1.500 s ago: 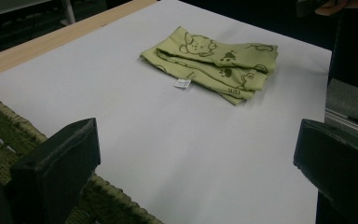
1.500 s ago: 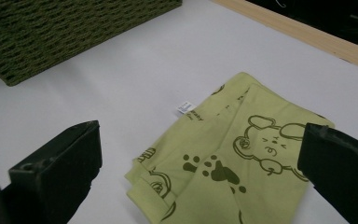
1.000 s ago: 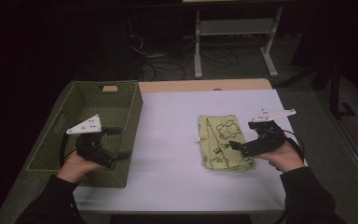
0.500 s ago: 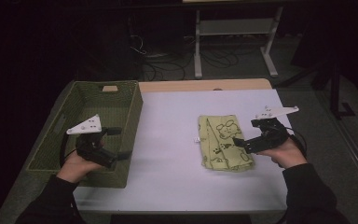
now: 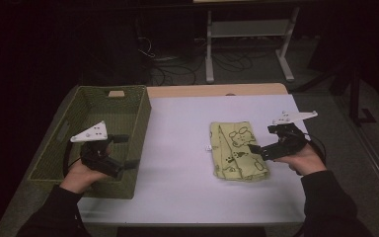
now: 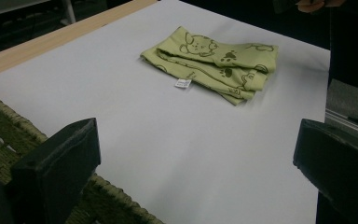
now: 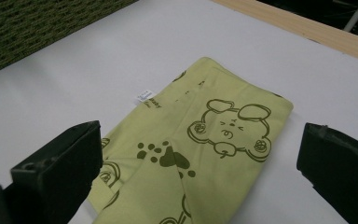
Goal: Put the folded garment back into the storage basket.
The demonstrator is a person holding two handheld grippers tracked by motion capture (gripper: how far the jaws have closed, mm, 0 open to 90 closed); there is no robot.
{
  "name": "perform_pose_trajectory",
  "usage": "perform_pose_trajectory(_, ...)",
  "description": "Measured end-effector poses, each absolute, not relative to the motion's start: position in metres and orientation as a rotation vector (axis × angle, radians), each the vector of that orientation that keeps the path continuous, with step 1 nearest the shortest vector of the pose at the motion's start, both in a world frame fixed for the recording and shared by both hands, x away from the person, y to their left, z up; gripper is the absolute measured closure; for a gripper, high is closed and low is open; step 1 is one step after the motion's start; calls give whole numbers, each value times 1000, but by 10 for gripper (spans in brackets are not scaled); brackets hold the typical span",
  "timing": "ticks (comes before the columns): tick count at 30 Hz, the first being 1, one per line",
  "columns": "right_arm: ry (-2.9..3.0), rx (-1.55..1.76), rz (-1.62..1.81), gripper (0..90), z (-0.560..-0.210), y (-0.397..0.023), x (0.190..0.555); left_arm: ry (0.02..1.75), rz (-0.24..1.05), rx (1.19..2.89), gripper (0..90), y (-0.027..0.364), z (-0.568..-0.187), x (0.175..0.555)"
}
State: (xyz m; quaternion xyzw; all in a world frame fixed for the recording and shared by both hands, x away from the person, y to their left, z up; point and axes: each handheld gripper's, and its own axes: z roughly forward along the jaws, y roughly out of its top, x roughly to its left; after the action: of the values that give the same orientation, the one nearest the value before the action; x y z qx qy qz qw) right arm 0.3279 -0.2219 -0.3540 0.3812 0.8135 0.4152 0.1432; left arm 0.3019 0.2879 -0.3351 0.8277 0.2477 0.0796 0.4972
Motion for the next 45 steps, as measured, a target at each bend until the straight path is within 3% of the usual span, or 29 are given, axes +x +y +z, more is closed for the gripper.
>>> perform_pose_trajectory(45, 2395, 1123, 1171, 0, -379, -232, 315, 604, 183, 2005, 0, 288, -335, 303)
